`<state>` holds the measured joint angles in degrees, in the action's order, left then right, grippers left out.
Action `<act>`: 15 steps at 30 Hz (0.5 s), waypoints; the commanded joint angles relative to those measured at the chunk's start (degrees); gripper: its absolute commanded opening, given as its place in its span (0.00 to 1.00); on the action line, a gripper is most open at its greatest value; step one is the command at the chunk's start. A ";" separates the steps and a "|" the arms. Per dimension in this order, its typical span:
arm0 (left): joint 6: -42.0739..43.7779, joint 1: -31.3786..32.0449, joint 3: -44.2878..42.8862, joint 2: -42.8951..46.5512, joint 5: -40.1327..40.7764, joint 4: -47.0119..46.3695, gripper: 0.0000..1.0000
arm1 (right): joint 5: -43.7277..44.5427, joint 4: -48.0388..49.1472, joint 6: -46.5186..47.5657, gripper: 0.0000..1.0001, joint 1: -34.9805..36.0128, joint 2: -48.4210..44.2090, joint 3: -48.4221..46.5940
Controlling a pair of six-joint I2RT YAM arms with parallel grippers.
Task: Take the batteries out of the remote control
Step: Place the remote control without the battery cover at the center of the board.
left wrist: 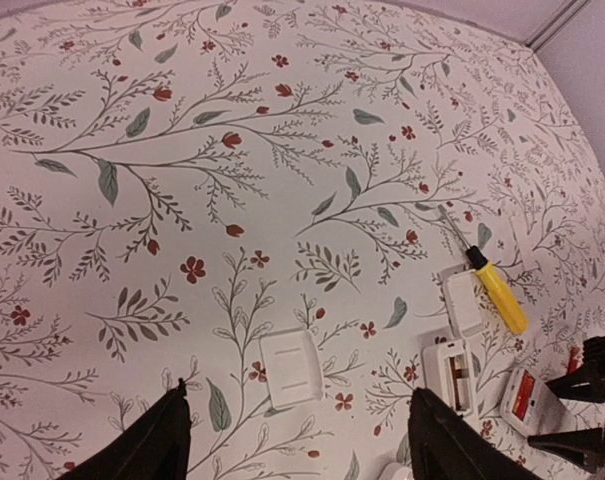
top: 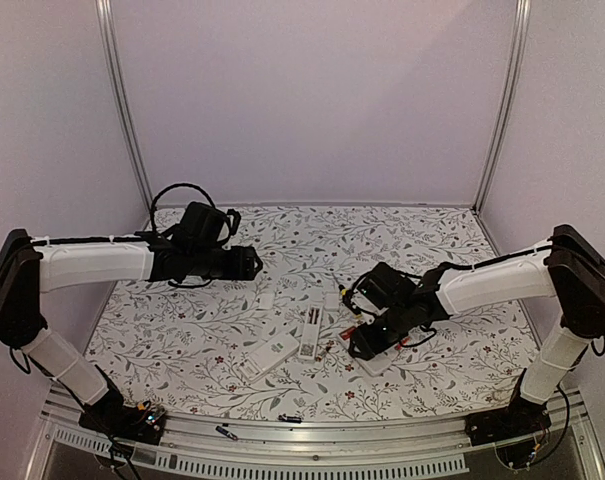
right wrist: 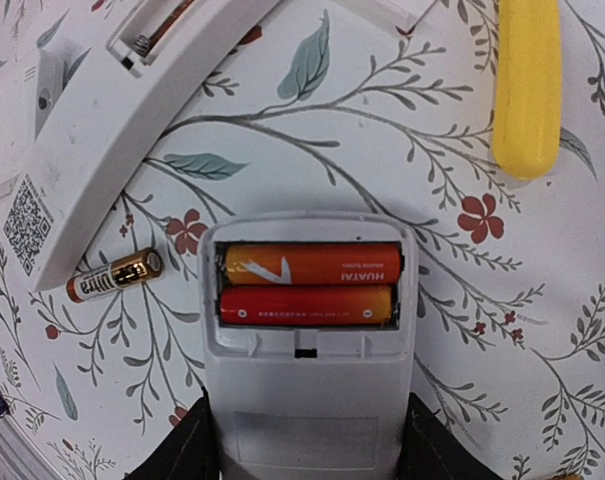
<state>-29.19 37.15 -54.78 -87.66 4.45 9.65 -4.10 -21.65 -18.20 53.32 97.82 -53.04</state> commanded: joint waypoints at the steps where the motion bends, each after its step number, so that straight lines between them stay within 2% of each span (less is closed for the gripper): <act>1: -0.42 -0.75 0.82 1.53 -0.50 -0.95 0.74 | 0.59 0.82 -0.52 0.51 0.29 0.66 -0.58; 9: -0.63 -0.69 0.80 1.60 -1.02 -1.22 0.76 | 0.14 0.51 -0.35 0.72 0.30 0.92 -0.84; 15: -0.40 -1.06 0.14 3.33 -2.19 -0.39 0.80 | 0.59 0.22 -0.60 0.82 0.25 -0.76 -1.49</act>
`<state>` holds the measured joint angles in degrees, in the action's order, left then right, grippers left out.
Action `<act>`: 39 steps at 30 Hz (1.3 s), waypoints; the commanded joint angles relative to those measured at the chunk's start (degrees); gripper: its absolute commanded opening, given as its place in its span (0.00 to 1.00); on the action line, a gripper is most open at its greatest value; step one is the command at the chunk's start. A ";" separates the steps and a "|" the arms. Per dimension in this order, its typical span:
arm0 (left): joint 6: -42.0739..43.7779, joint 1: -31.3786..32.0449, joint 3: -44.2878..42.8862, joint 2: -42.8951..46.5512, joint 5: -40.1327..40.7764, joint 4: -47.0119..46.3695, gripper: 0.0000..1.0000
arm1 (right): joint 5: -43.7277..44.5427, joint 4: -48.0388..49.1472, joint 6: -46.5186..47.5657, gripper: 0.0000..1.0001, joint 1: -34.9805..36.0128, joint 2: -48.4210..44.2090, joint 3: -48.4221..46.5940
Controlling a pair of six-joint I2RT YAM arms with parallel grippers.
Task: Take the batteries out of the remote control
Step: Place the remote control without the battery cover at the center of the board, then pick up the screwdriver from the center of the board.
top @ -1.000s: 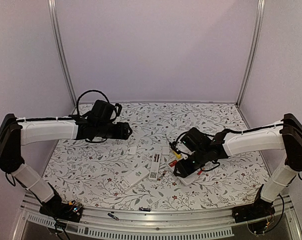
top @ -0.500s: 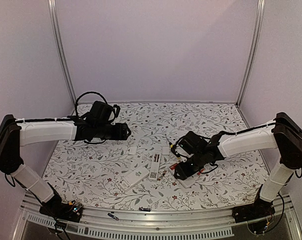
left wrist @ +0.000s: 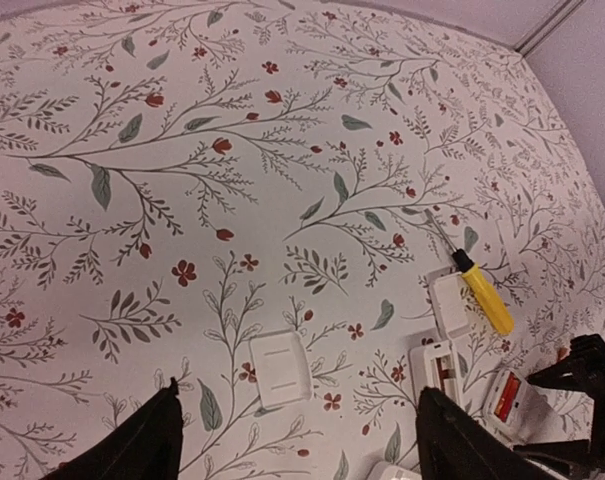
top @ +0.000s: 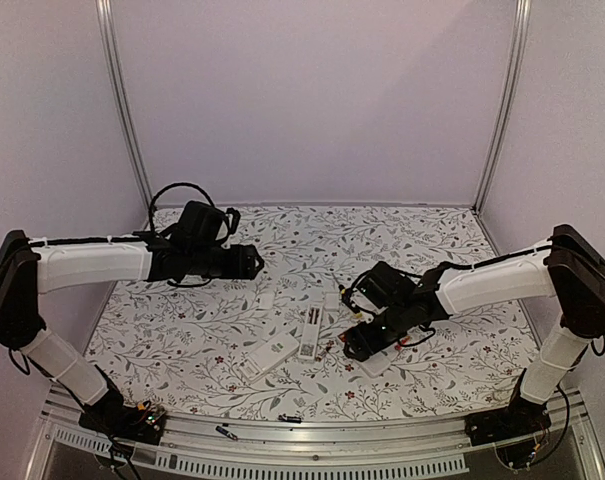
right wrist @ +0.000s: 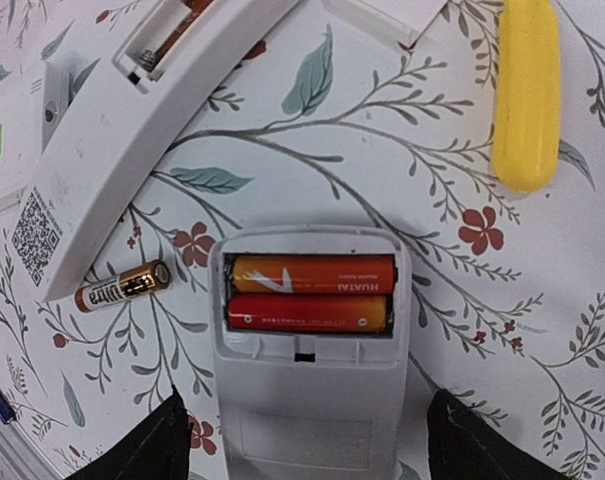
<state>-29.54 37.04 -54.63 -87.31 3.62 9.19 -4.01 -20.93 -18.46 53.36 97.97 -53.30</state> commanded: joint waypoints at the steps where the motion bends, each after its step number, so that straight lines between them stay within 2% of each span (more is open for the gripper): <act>1: 0.18 -1.36 -0.36 3.54 -2.25 0.48 0.80 | 0.91 -0.59 -0.35 0.84 0.12 -1.97 -1.42; 4: 1.75 -3.06 -2.18 6.05 -5.68 2.74 0.82 | 1.27 -0.78 0.10 0.86 -1.42 -5.87 -1.80; 8: 5.23 -8.07 -6.35 9.17 -11.51 7.56 0.89 | -0.56 -0.19 1.14 0.84 -6.93 -9.74 -1.90; 11: 8.65 -12.55 -10.77 9.77 -15.34 12.07 0.90 | -1.43 1.00 2.41 0.79 -11.08 -10.38 -2.78; 16: 13.33 -17.80 -13.90 9.89 -15.18 14.56 0.90 | -1.46 2.38 4.09 0.67 -14.33 -5.25 -7.02; 21: 14.34 -20.76 -8.07 12.13 -12.04 7.91 0.90 | -1.87 2.43 4.15 0.58 -14.52 1.50 -11.42; 26: 15.06 -22.29 -5.96 12.90 -11.76 8.38 0.90 | -2.29 2.68 3.12 0.54 -14.24 4.72 -12.06; 39: 15.19 -22.36 -6.01 12.96 -12.78 8.72 0.90 | 3.29 0.21 2.15 0.47 -10.56 11.01 -14.53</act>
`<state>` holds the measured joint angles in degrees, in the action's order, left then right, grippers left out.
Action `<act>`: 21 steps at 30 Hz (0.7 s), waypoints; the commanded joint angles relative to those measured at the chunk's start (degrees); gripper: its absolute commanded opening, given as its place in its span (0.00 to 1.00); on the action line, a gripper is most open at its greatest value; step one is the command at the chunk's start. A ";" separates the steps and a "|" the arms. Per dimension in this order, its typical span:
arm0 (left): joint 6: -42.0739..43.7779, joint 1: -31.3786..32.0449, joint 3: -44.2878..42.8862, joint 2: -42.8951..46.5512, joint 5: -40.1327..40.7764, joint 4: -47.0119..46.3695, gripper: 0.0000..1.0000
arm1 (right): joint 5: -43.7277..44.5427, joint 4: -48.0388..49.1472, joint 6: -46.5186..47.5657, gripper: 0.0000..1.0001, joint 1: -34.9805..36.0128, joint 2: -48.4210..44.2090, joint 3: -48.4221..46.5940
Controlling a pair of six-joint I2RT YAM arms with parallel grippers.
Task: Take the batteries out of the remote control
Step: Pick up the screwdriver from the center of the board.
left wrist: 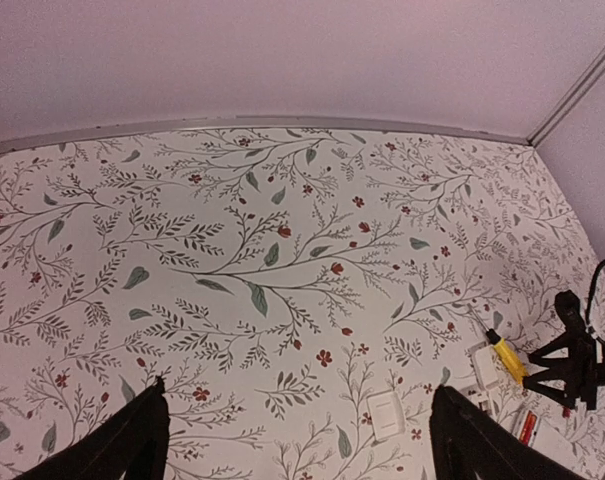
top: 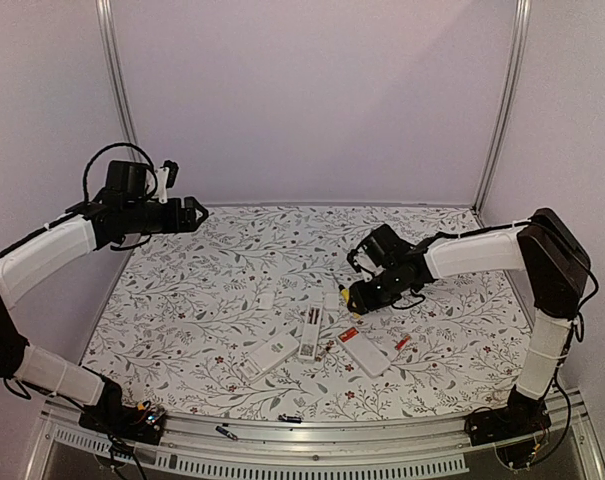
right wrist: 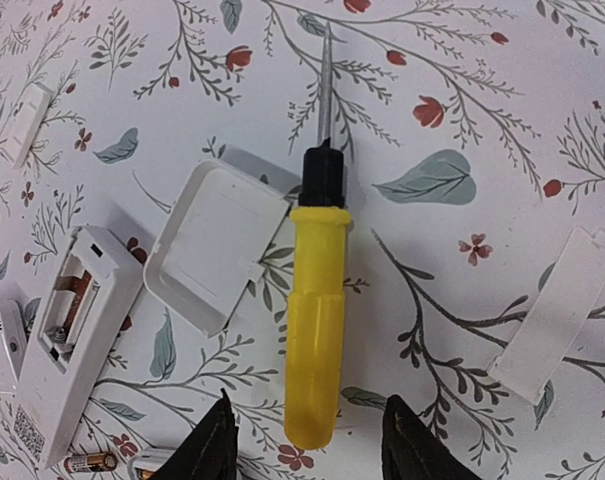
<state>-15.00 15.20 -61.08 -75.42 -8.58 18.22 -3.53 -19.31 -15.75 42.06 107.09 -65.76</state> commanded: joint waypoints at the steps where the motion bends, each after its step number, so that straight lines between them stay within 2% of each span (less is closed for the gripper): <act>1: 0.66 -0.52 0.43 1.11 -0.61 -0.37 0.90 | 3.13 -1.68 -0.45 0.46 1.06 2.23 -2.47; 10: 0.57 -0.61 0.44 1.00 -0.90 -0.31 0.90 | 7.29 -3.05 -0.36 0.35 2.45 4.75 -4.11; 21: 0.55 -0.62 0.50 0.89 -1.05 -0.37 0.90 | 8.01 -2.85 -0.95 0.28 3.67 6.43 -4.77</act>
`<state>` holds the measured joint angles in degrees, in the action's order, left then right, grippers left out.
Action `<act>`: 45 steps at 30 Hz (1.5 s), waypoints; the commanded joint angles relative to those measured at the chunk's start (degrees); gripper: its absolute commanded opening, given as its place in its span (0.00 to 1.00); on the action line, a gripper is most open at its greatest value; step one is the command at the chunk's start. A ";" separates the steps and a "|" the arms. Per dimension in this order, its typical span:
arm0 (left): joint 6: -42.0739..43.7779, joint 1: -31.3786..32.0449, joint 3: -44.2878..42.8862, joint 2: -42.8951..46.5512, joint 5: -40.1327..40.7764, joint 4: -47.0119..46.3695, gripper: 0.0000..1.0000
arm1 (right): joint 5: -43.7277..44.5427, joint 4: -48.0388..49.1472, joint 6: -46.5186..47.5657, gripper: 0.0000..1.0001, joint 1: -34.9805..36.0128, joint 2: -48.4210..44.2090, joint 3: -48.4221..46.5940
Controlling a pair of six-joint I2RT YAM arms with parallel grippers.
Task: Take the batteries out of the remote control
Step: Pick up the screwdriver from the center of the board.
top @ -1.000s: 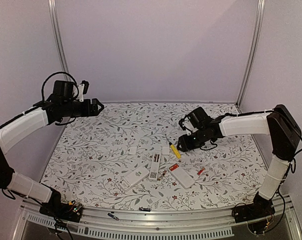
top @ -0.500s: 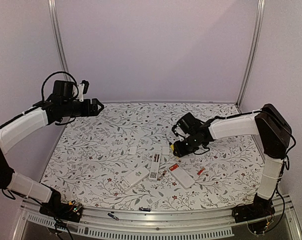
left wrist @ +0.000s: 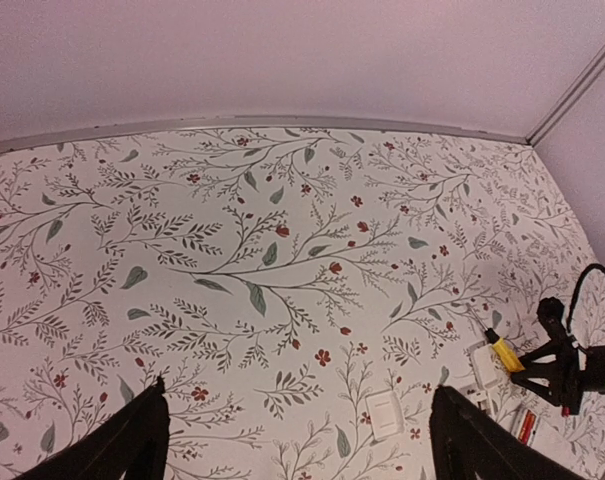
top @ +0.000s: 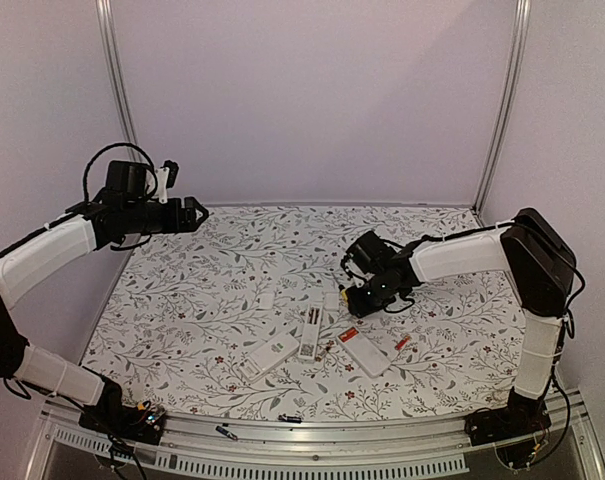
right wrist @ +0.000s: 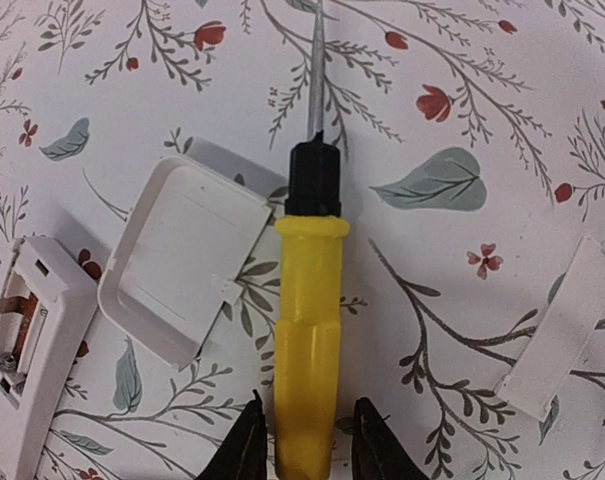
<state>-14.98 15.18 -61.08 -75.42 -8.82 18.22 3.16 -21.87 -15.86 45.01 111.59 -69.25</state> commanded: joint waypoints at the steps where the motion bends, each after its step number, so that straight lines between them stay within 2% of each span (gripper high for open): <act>1: 0.56 -0.63 0.44 0.89 -0.80 -0.38 0.90 | 1.27 -0.27 -0.92 0.27 0.71 2.08 -1.24; 9: 0.57 -0.68 0.52 0.92 -0.77 -0.35 0.90 | 3.30 -0.09 -2.83 0.15 0.71 1.77 -1.00; 14: 0.83 -0.72 0.84 1.21 -3.36 -1.10 0.89 | 3.28 1.11 -3.18 0.09 0.16 -1.65 -0.07; 22: 2.17 -0.29 3.17 3.03 -18.61 -6.75 0.89 | -13.13 6.55 1.36 0.03 -1.79 -13.09 3.48; 31: 3.60 4.07 4.70 2.00 -37.37 -11.95 0.89 | -33.53 11.20 4.26 0.00 -1.33 -18.51 3.78; 36: 4.84 8.36 4.84 0.33 -40.68 -12.10 0.88 | -41.88 12.66 3.92 0.00 0.37 -18.83 2.60; 45: 4.19 11.03 4.18 -2.87 -44.56 -12.05 0.87 | -47.94 14.90 2.48 0.00 2.36 -18.61 1.54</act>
<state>-11.31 25.21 -57.14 -76.88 -49.89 6.81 -40.27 -9.17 -12.84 46.57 94.21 -66.32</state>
